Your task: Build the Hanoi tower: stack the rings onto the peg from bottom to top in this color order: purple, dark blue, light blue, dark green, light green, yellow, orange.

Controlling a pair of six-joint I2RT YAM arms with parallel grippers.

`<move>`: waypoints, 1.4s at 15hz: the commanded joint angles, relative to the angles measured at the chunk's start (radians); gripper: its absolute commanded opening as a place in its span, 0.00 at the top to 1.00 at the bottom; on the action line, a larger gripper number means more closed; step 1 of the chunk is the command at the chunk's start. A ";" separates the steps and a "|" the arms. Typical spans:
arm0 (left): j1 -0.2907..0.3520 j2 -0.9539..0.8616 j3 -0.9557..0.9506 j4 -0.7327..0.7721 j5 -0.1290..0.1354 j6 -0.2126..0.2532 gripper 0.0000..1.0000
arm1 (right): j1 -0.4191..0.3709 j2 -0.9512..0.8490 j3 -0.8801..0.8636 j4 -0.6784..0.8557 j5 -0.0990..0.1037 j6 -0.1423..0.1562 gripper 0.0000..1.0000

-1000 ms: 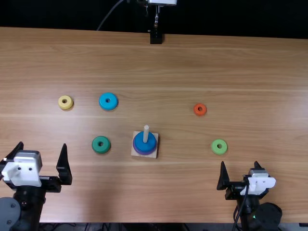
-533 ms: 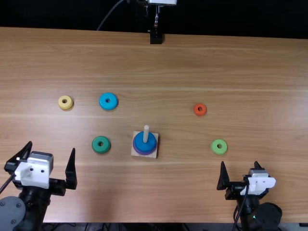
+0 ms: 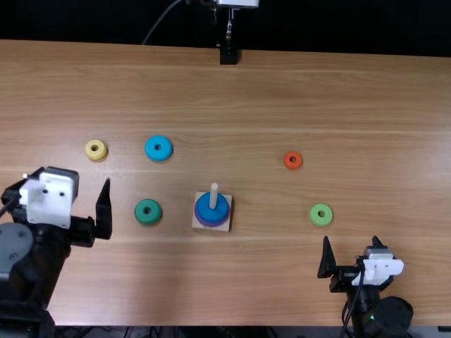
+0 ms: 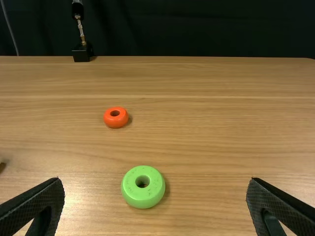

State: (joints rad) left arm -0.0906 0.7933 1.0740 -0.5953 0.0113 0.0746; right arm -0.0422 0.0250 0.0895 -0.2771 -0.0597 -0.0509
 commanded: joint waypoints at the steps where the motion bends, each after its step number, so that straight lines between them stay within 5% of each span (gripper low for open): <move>1: 0.011 0.075 0.063 -0.029 0.011 0.014 0.00 | -0.015 -0.025 -0.068 -0.042 -0.005 -0.002 0.00; 6: 0.031 0.408 0.202 -0.228 0.013 0.003 0.00 | -0.015 -0.025 -0.070 -0.042 -0.005 -0.001 0.00; 12: -0.034 0.704 0.218 -0.205 0.024 0.001 0.00 | -0.015 -0.025 -0.068 -0.042 -0.005 -0.002 0.00; 21: -0.115 1.143 0.488 -0.205 0.015 0.001 0.00 | -0.015 -0.025 -0.070 -0.042 -0.005 -0.002 0.00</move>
State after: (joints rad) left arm -0.1974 1.9152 1.5215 -0.8017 0.0227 0.0746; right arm -0.0422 0.0250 0.0895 -0.2768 -0.0597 -0.0505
